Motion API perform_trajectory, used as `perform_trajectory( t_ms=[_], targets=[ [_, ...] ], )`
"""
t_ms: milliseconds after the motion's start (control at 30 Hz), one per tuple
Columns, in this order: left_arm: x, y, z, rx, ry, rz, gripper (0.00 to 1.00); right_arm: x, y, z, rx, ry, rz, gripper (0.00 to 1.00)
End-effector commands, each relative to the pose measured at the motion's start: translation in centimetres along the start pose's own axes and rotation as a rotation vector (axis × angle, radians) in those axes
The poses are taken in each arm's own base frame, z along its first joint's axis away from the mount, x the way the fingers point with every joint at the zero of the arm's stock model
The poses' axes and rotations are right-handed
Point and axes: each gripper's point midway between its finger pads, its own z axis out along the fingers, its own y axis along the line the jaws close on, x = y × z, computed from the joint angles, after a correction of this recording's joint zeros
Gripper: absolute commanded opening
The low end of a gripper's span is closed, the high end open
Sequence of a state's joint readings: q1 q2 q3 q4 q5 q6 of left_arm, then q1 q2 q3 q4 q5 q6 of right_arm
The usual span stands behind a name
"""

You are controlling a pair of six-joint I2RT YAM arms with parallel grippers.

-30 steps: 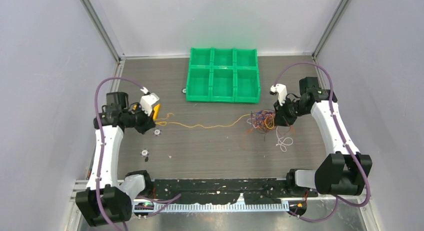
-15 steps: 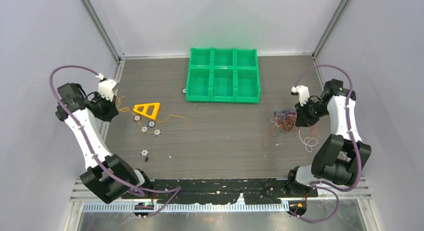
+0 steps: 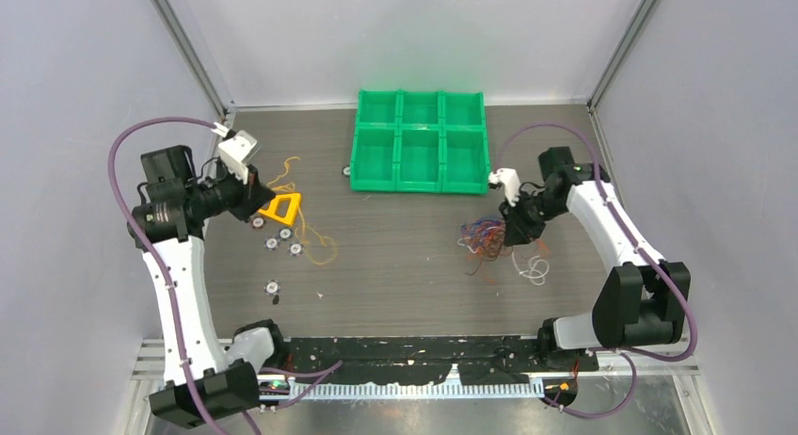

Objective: Untangle the cables

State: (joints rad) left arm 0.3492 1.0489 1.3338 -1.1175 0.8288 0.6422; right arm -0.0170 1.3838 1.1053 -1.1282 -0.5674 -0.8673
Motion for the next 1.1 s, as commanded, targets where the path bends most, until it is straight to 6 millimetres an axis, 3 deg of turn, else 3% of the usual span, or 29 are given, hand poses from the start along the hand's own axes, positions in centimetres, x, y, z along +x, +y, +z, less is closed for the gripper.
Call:
perform_trajectory(
  t_ms=[0,33,100,167,300,367,433,500,600,667,700,800,933,1067],
  targets=[
    [-6.1,-1.3,-0.1,0.001,-0.151,-0.035,0.0,-3.2,2.0,1.8,-0.029,-0.053,-0.015,0.29],
    [-7.0,-1.3,0.1,-0.001,-0.164,-0.045,0.0,-3.3,2.0,2.3,-0.034,-0.052,-0.013,0.33],
    [-8.9,-1.0,0.4,-0.023,-0.191,-0.061,0.0,-3.7,2.4,2.9,-0.051,-0.053,-0.008,0.59],
    [-10.9,-0.9,0.8,-0.05,-0.217,-0.068,0.0,-4.1,2.8,3.0,-0.066,-0.064,-0.003,0.74],
    [-15.0,-0.7,1.2,-0.076,-0.312,-0.081,0.0,-5.2,3.2,2.5,-0.076,-0.101,0.007,0.9],
    [-16.5,-0.4,1.4,-0.081,-0.348,-0.085,0.09,-5.9,3.4,2.0,-0.076,-0.124,0.007,0.96],
    [-17.4,-2.0,2.3,0.012,-0.36,-0.043,0.1,-6.7,3.7,1.4,-0.08,-0.155,0.011,0.99],
    [-17.1,-4.0,2.9,0.139,-0.348,-0.004,0.1,-8.4,4.4,0.5,-0.104,-0.213,0.021,0.99],
    [-15.7,-6.0,4.3,0.217,-0.322,-0.024,0.06,-12.4,5.9,-2.0,-0.141,-0.354,0.011,1.0],
    [-14.9,-7.4,4.8,0.25,-0.334,-0.037,0.06,-16.3,7.2,-3.8,-0.165,-0.488,-0.039,0.97],
    [-14.5,-8.0,5.1,0.262,-0.336,-0.053,0.04,-17.4,8.7,-4.1,-0.206,-0.514,-0.024,0.96],
    [-14.6,-8.6,5.6,0.24,-0.355,-0.084,0.0,-21.0,10.6,-5.6,-0.207,-0.634,-0.097,0.95],
    [-17.3,-6.4,4.7,0.11,-0.408,-0.11,0.0,-22.0,11.0,-5.1,-0.211,-0.616,-0.081,0.95],
    [-20.5,-5.2,3.0,0.037,-0.491,-0.078,0.0,-19.8,10.1,-3.2,-0.187,-0.521,-0.056,0.95]
  ],
)
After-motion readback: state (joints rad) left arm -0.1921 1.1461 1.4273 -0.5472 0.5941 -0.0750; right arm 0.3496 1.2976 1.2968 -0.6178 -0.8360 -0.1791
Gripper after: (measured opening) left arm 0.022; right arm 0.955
